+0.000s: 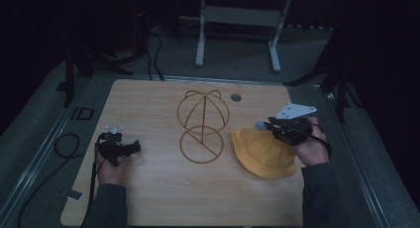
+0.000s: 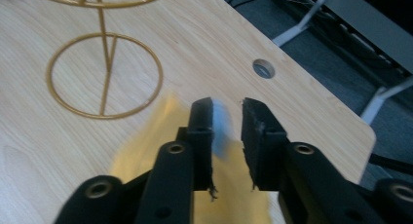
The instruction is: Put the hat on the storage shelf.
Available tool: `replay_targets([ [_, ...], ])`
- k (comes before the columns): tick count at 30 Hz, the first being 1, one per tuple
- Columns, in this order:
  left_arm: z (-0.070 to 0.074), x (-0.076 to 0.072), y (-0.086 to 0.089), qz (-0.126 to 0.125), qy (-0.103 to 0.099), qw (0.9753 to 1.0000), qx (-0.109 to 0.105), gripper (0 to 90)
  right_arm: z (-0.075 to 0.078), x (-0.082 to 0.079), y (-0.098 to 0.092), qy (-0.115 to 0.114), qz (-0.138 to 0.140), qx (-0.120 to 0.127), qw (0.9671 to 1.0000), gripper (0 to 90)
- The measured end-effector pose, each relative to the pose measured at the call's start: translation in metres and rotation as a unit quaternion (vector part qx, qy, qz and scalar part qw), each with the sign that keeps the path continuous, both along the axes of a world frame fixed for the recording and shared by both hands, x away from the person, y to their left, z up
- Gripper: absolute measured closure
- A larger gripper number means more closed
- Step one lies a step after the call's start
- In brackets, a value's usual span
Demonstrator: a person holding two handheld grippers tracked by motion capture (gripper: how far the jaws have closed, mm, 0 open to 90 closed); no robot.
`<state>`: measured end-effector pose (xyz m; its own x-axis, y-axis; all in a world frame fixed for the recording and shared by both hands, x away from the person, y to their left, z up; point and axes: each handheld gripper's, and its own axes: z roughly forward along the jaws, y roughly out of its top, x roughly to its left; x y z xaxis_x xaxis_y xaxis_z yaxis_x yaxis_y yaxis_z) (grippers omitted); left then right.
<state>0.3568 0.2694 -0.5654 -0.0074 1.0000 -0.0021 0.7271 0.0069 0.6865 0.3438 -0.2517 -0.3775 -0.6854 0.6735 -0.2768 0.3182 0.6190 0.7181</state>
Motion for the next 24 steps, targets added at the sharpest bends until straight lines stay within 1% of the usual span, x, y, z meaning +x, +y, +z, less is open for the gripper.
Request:
replay_targets([
  [1, 0.0, 0.0, 0.0, 0.0, 0.0, 1.0, 0.0, 1.1, 0.0, 0.0, 0.0, 0.0, 0.0, 0.0, 1.0, 73.2],
  [2, 0.0, 0.0, 0.0, 0.0, 0.0, 1.0, 0.0, 1.1, 0.0, 0.001, 0.002, 0.006, 0.005, 0.0, 1.0, 70.6],
  [5, 0.0, 0.0, 0.0, 0.0, 0.001, 1.0, 0.0, 1.1, -0.002, 0.002, 0.002, 0.018, 0.006, -0.006, 0.9998, 68.0],
  [8, 0.0, 0.0, 0.0, 0.0, 0.0, 1.0, 0.0, 1.1, -0.004, 0.003, 0.0, 0.035, 0.008, -0.014, 0.9993, 66.7],
  [9, 0.0, 0.0, 0.0, 0.0, 0.001, 1.0, 0.0, 1.1, -0.004, 0.003, 0.0, 0.035, 0.008, -0.014, 0.9993, 66.7],
  [10, 0.0, 0.0, 0.0, 0.0, 0.001, 1.0, 0.0, 1.1, -0.006, 0.004, 0.0, 0.047, 0.009, -0.019, 0.9987, 65.7],
  [13, 0.0, 0.0, 0.0, 0.0, 0.0, 1.0, 0.0, 1.1, -0.008, 0.006, -0.002, 0.062, 0.006, -0.027, 0.9977, 62.9],
  [16, 0.0, 0.0, 0.0, 0.0, 0.0, 1.0, 0.0, 1.1, -0.01, 0.008, -0.003, 0.067, 0.002, -0.032, 0.9972, 61.2],
  [19, 0.0, 0.0, 0.0, 0.0, 0.0, 1.0, 0.0, 1.1, -0.013, 0.011, -0.005, 0.081, 0.001, -0.051, 0.9954, 59.7],
  [21, 0.0, 0.0, 0.0, 0.0, 0.0, 1.0, 0.0, 1.1, -0.014, 0.012, -0.005, 0.084, -0.001, -0.054, 0.995, 59.4],
  [22, 0.0, 0.0, 0.0, 0.0, 0.0, 1.0, 0.0, 1.1, -0.016, 0.015, -0.005, 0.097, 0.0, -0.062, 0.9933, 58.9],
  [23, 0.0, 0.0, 0.0, 0.0, 0.0, 1.0, 0.0, 1.1, -0.017, 0.017, -0.006, 0.105, 0.0, -0.065, 0.9923, 58.6],
  [24, 0.0, 0.0, 0.0, 0.0, 0.0, 1.0, 0.0, 1.1, -0.018, 0.018, -0.006, 0.108, 0.0, -0.069, 0.9918, 58.5],
])
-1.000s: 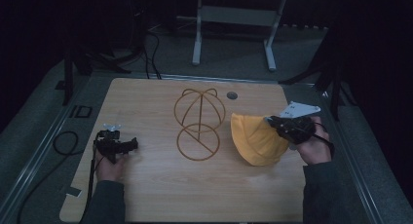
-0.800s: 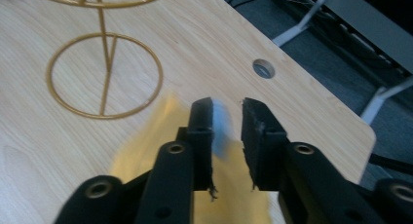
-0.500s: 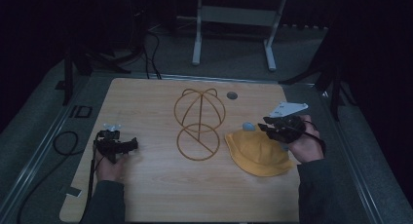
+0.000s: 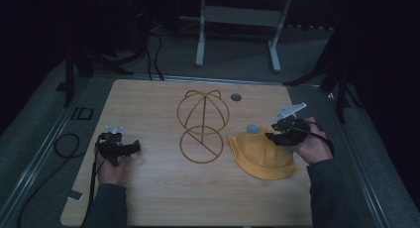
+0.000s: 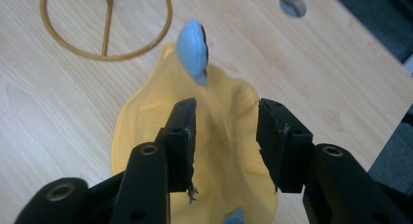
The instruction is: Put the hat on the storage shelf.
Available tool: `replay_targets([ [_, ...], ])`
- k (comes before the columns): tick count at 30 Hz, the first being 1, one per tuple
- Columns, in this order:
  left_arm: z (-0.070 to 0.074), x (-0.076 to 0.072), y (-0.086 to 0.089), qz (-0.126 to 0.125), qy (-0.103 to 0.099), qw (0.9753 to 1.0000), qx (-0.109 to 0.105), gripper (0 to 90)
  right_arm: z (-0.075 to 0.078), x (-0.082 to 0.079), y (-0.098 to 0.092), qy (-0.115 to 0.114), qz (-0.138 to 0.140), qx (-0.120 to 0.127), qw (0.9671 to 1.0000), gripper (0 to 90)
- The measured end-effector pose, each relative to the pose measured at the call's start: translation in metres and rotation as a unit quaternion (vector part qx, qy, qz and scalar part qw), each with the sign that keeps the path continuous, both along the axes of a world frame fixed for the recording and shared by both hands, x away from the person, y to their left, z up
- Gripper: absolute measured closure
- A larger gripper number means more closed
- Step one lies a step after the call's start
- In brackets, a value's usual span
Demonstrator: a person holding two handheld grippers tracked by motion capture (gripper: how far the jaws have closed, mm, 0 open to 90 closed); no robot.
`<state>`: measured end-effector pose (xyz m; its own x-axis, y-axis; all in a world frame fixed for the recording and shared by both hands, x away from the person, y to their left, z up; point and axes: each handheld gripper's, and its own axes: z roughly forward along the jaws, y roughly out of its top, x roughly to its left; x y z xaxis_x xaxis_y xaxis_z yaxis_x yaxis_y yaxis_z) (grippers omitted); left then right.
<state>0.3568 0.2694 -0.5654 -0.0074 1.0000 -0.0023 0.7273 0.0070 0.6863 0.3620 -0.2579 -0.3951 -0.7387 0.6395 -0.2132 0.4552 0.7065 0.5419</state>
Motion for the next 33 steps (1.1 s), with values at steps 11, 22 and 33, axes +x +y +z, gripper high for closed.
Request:
replay_targets([
  [11, 0.0, 0.0, 0.0, 0.0, 0.001, 1.0, 0.0, 1.1, -0.006, 0.015, 0.001, 0.051, 0.001, -0.033, 0.9981, 53.6],
  [22, 0.0, 0.0, 0.0, 0.0, 0.0, 1.0, 0.0, 1.1, -0.011, 0.031, 0.006, 0.118, 0.0, -0.063, 0.9911, 46.2],
  [33, 0.0, 0.0, 0.0, 0.0, 0.0, 1.0, 0.0, 1.1, -0.018, 0.048, 0.014, 0.162, 0.0, -0.084, 0.9831, 48.4],
])
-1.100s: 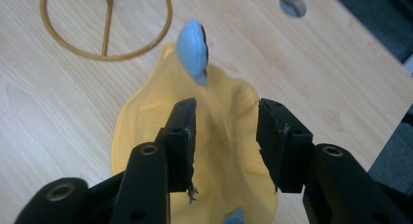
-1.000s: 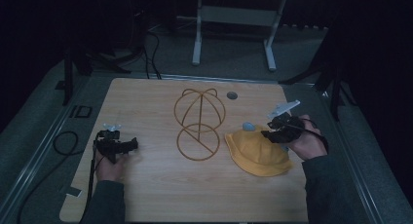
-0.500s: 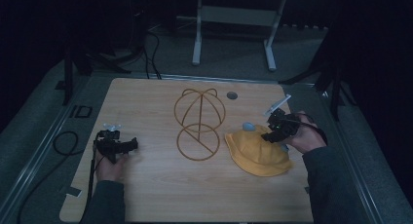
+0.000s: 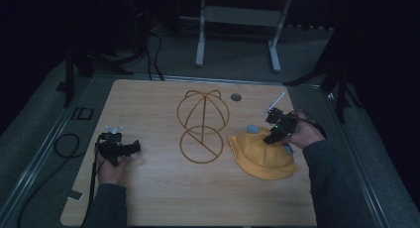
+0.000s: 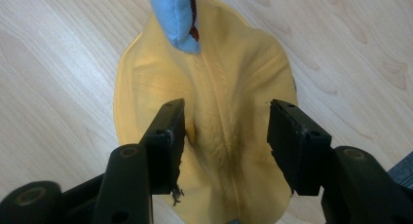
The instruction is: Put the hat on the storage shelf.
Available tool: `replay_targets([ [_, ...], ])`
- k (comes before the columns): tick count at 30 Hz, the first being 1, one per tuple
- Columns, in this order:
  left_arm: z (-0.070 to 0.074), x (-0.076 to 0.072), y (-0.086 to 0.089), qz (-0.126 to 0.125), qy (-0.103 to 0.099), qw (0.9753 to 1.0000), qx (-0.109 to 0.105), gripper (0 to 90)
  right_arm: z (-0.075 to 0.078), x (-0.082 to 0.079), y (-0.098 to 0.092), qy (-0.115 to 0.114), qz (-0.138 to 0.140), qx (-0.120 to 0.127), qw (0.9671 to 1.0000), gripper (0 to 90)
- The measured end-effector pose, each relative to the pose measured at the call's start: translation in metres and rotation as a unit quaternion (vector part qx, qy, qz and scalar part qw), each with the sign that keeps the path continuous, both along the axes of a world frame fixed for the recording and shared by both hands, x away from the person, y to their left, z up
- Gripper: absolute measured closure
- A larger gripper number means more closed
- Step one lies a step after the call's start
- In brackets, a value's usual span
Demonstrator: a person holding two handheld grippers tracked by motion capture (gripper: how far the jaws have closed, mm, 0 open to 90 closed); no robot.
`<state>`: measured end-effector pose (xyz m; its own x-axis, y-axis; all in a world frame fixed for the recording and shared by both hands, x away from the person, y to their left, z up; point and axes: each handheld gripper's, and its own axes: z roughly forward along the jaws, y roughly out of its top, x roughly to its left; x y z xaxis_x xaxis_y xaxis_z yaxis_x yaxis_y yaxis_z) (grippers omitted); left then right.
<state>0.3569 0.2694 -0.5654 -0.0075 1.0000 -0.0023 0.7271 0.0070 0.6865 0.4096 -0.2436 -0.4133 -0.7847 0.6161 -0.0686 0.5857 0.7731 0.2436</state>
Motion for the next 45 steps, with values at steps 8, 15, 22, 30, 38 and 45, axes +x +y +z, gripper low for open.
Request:
replay_targets([
  [8, 0.0, 0.0, 0.0, 0.0, 0.0, 1.0, 0.0, 1.1, -0.008, 0.006, 0.001, 0.03, 0.0, -0.008, 0.9995, 52.5],
  [15, 0.0, 0.0, 0.0, 0.0, 0.0, 1.0, 0.0, 1.1, -0.01, 0.008, 0.003, 0.03, 0.018, -0.028, 0.999, 76.4],
  [22, 0.0, 0.0, 0.0, 0.0, 0.0, 1.0, 0.0, 1.1, -0.005, 0.001, 0.009, 0.007, 0.04, -0.06, 0.9974, 82.3],
  [30, 0.0, 0.0, 0.0, 0.0, 0.0, 1.0, 0.0, 1.1, 0.004, -0.001, 0.005, -0.011, 0.035, -0.042, 0.9984, 82.6],
  [38, 0.0, 0.0, 0.0, 0.0, 0.0, 1.0, 0.0, 1.1, 0.016, -0.003, -0.002, -0.036, 0.028, -0.012, 0.9989, 82.7],
  [45, 0.0, 0.0, 0.0, 0.0, 0.0, 1.0, 0.0, 1.1, 0.029, -0.008, -0.007, -0.067, 0.022, 0.023, 0.9972, 82.9],
])
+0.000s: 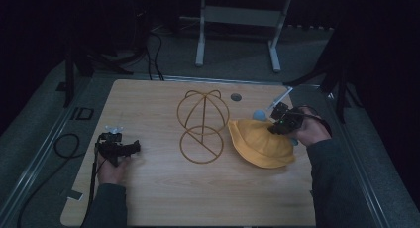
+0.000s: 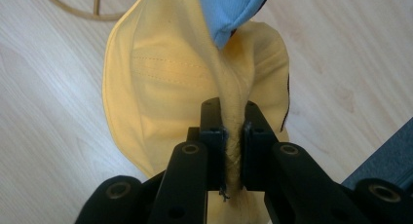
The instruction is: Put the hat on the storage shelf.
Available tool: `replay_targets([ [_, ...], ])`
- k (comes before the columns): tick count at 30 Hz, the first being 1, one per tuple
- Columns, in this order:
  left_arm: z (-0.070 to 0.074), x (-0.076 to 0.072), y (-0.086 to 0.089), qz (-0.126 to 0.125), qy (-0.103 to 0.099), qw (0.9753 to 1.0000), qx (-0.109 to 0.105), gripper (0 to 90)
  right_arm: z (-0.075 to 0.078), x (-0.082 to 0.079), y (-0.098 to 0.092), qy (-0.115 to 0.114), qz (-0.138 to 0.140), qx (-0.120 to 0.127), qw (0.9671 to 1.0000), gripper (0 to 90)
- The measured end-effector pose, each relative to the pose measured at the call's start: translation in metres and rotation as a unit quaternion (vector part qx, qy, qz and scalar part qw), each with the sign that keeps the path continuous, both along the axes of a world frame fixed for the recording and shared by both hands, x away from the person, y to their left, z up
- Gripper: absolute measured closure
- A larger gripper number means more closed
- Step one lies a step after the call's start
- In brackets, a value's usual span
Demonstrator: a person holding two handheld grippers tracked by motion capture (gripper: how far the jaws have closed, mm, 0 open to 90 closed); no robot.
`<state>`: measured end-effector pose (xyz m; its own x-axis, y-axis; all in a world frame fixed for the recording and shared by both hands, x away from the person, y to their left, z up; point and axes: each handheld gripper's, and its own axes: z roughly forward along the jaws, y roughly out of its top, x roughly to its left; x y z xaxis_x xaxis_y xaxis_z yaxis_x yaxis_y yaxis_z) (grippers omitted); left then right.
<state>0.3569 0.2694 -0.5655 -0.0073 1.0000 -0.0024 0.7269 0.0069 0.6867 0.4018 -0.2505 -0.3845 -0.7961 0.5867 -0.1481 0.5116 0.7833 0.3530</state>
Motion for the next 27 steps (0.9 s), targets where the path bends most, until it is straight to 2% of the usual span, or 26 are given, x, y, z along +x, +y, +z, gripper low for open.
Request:
replay_targets([
  [10, 0.0, 0.0, 0.0, 0.0, 0.0, 1.0, 0.0, 1.1, 0.016, -0.005, -0.012, -0.037, -0.011, 0.054, 0.9978, 83.3],
  [17, 0.0, 0.0, 0.0, 0.0, 0.0, 1.0, 0.0, 1.1, 0.021, -0.008, -0.017, -0.054, -0.014, 0.074, 0.9957, 83.2],
  [27, 0.0, 0.0, 0.0, 0.0, 0.001, 1.0, 0.0, 1.1, 0.033, -0.013, -0.024, -0.086, -0.025, 0.112, 0.9897, 83.3],
])
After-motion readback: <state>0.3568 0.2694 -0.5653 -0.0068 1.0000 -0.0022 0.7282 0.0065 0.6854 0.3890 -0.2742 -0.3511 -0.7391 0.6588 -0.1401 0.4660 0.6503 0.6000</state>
